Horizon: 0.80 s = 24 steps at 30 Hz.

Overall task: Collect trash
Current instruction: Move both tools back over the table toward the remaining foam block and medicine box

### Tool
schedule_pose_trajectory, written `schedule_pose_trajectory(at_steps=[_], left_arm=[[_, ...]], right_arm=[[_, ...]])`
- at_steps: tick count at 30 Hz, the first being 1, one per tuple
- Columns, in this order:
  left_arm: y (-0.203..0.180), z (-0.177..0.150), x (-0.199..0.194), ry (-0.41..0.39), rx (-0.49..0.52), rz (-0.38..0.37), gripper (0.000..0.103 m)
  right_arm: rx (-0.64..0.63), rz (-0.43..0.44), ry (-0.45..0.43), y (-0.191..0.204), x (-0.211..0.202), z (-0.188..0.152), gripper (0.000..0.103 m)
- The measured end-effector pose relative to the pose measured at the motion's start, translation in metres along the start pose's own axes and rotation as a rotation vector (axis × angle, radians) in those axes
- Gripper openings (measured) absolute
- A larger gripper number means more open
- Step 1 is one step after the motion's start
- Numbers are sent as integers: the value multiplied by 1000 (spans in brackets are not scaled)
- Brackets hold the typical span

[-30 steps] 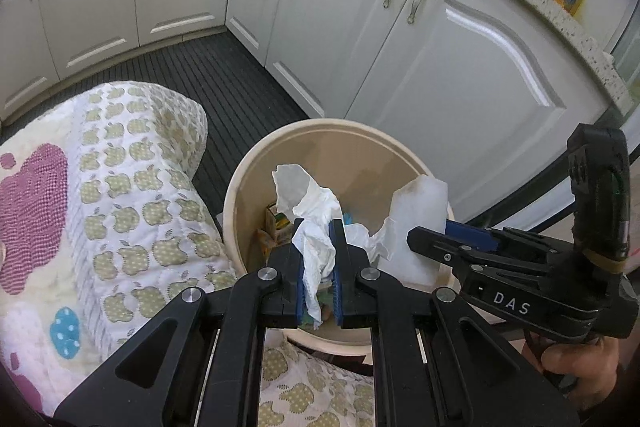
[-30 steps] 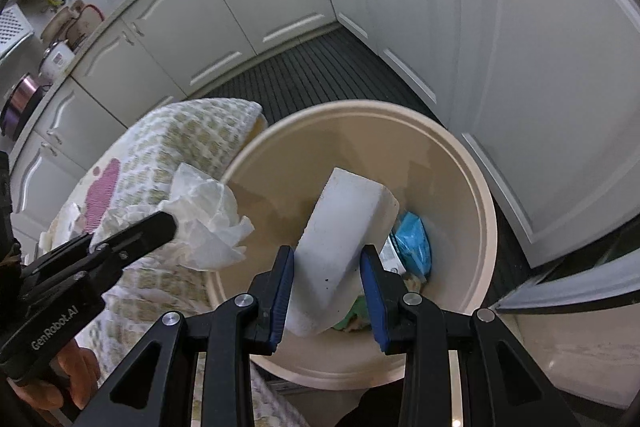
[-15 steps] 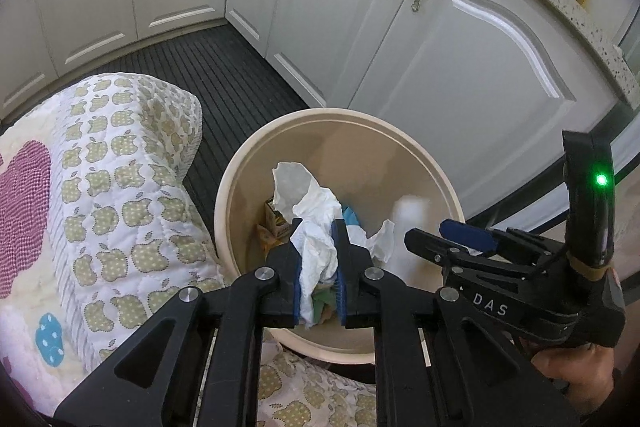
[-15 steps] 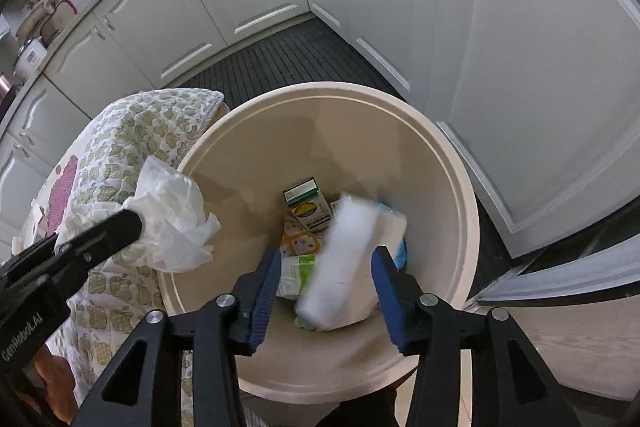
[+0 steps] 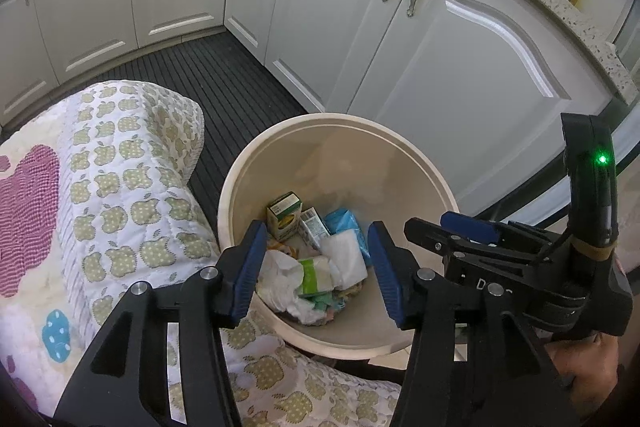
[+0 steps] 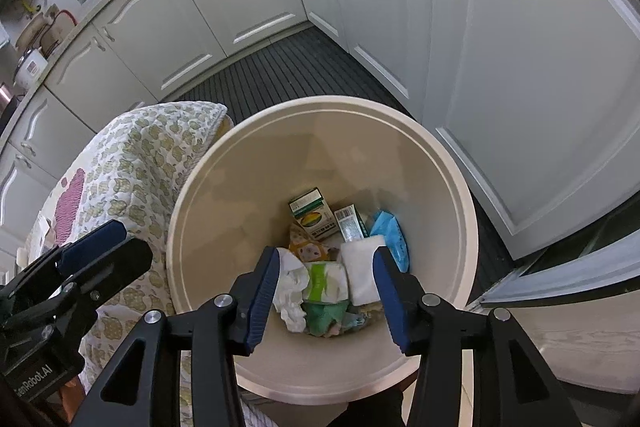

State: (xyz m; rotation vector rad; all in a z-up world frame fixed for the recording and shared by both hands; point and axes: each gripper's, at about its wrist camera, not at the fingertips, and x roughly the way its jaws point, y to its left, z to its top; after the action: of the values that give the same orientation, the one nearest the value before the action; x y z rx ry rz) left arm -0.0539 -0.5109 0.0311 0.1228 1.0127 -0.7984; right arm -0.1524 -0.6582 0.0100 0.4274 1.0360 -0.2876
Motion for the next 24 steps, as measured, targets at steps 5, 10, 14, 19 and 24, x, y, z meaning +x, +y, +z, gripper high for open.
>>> schedule_pose_trajectory(at_steps=[5, 10, 14, 19, 24], left_arm=[[11, -4, -18, -22, -11, 5, 51], [24, -9, -41, -64, -32, 29, 51], [39, -14, -62, -98, -44, 53, 51], [62, -19, -91, -146, -68, 101, 51], [89, -24, -119, -185, -106, 142, 51]], right_arm=[[-16, 0, -20, 13, -6, 2, 47], [-45, -2, -46, 32, -14, 5, 47], [-74, 12, -68, 53, -24, 6, 47], [-117, 35, -100, 84, -35, 8, 53], [-158, 65, -105, 116, -39, 8, 53]])
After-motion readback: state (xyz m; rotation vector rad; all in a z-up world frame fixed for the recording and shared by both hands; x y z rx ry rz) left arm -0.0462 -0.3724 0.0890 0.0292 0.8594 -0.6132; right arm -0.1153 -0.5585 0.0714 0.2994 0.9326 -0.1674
